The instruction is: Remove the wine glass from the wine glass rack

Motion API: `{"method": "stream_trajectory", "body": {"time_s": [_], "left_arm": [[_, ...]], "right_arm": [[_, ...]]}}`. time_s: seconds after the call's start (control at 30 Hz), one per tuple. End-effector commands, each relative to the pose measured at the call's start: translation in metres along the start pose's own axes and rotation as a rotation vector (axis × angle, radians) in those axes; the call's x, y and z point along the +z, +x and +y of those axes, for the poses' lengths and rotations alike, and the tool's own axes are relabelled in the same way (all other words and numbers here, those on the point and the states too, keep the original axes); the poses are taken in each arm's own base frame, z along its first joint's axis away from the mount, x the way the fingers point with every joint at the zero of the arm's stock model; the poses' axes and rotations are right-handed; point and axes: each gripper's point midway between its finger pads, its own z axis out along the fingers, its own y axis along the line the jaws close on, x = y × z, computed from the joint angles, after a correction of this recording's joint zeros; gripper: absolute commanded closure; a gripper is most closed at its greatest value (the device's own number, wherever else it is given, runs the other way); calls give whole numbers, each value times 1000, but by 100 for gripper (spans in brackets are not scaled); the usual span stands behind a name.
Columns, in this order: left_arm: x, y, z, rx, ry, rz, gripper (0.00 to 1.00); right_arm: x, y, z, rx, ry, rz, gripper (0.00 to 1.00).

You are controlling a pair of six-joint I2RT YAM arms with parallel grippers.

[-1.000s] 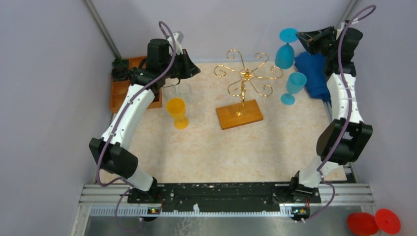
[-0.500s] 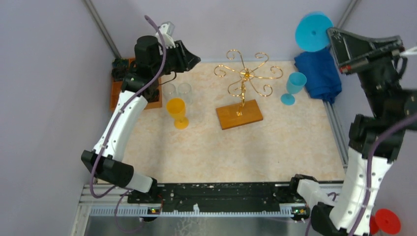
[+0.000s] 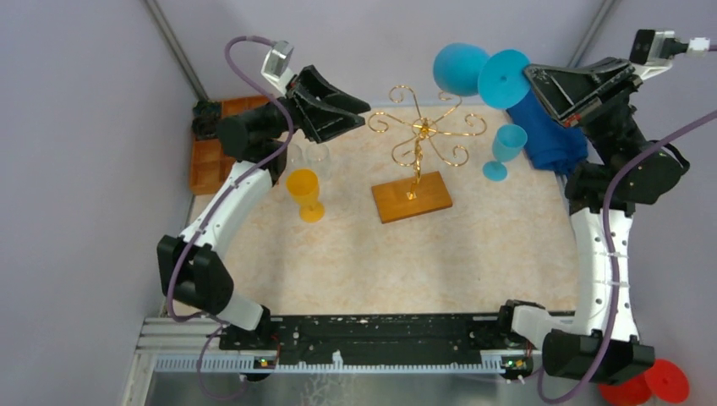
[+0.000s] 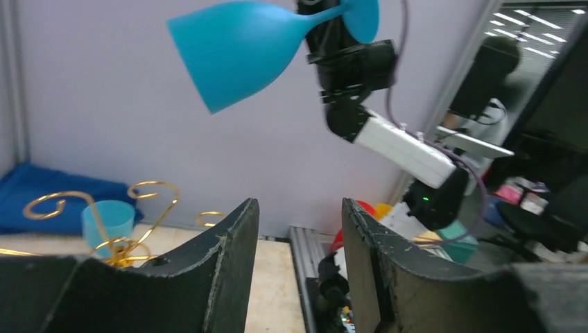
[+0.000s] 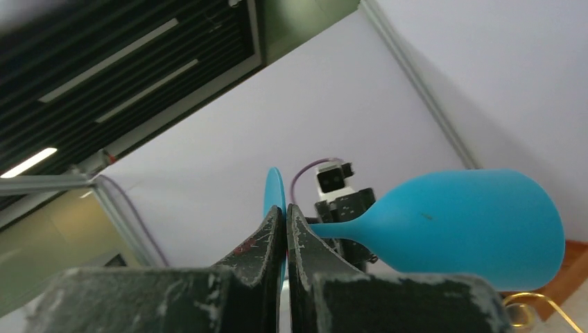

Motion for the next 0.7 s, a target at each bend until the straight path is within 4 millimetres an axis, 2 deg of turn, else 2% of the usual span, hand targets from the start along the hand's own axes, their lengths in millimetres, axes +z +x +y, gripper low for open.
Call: {"method": "stream_trajectory", "body": {"time_s": [0.0, 0.23, 0.67], "left_arm": [[-14, 9, -72, 88, 362, 49, 45], [-10, 5, -64, 60, 369, 29, 44], [-9, 2, -66, 54, 362, 34, 44]], "right_arm": [[2, 20, 62, 28, -250, 78, 100], [20, 44, 55, 136, -300, 142, 100], [45, 89, 24, 262, -284, 201, 100]]}}
